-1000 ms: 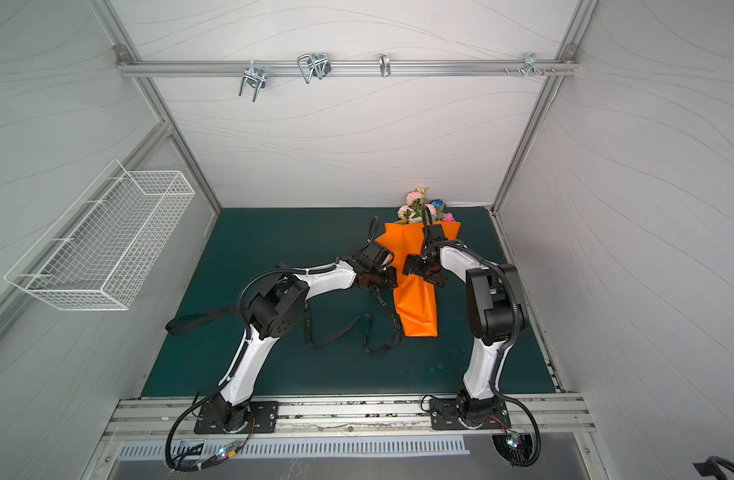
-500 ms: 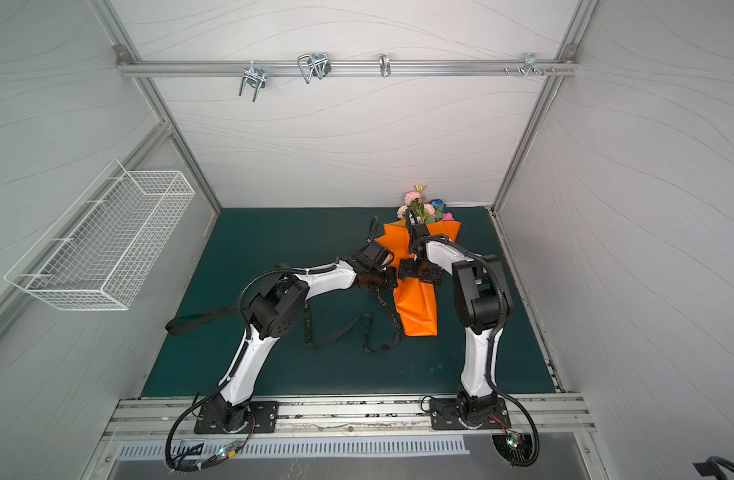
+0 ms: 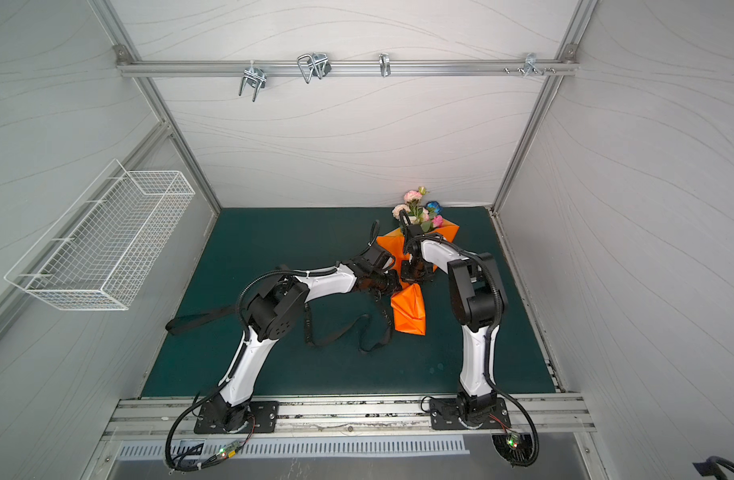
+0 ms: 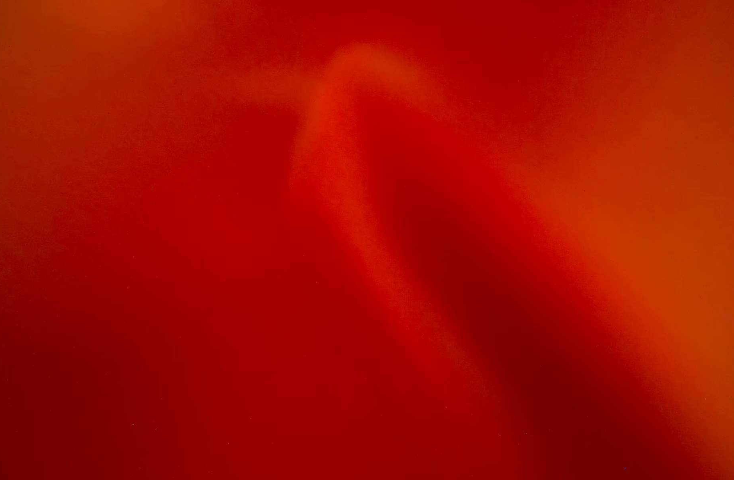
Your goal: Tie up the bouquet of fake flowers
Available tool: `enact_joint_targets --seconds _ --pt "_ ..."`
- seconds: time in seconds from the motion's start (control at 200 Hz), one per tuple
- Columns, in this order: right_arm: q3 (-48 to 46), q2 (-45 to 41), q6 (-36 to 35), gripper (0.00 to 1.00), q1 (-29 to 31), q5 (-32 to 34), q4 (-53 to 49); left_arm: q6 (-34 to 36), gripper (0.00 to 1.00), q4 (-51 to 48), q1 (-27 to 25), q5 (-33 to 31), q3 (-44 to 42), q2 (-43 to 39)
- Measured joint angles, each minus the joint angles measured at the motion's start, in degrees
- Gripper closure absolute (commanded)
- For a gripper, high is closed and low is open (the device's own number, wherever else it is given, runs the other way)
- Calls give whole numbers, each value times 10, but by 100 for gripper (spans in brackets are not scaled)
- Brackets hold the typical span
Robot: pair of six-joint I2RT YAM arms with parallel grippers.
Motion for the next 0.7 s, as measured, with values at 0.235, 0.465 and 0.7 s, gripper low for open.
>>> enact_joint_targets --seconds 0.235,0.465,0.7 --pt "5 1 -9 100 -4 3 -6 -5 47 -10 40 -15 -115 -128" --pt "-5 -32 -15 100 -15 21 -21 19 2 -20 88 -75 -197 -304" --pt "-16 -154 19 100 2 6 -40 47 1 -78 120 -155 -285 -451"
